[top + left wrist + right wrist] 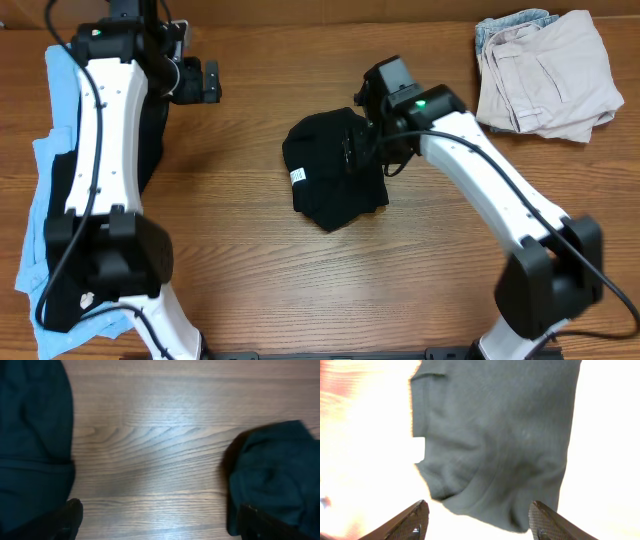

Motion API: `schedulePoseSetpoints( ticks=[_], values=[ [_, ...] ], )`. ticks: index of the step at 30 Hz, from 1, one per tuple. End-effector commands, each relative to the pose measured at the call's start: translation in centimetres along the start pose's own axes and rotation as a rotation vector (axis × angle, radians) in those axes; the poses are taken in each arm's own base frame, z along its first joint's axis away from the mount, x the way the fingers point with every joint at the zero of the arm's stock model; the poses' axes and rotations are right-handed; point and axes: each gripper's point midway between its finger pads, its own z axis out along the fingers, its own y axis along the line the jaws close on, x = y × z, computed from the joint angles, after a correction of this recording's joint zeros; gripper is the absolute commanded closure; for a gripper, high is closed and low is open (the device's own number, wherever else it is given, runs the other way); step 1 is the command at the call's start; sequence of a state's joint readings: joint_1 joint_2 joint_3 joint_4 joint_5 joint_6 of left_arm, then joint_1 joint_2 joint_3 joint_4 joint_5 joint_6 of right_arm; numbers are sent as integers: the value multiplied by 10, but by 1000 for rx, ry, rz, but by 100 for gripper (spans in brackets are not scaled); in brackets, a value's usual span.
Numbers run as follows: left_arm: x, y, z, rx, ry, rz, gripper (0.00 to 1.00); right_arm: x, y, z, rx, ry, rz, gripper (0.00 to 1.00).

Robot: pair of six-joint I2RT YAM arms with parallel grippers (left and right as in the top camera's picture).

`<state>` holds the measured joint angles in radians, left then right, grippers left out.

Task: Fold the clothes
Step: 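Grasp the folded black bundle with the right gripper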

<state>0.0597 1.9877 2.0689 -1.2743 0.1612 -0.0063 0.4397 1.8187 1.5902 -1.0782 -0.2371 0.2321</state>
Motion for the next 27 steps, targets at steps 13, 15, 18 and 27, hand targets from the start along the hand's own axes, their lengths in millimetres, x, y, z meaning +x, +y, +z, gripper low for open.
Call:
schedulePoseSetpoints(
  ticks=[13,15,18,27],
  values=[
    [-8,-9,-53,12,-116,1,0,73,-9,74,33,130,-19,23],
    [-8,-9,-53,12,-116,1,0,76,-24,86,87,107,17,22],
    [-8,-10,-53,13,-115,1,0,78,-48,97,164,62,56,21],
    [-6,-9,-53,12,-110,0,0,37,-125,93,381,-184,188,19]
  ],
)
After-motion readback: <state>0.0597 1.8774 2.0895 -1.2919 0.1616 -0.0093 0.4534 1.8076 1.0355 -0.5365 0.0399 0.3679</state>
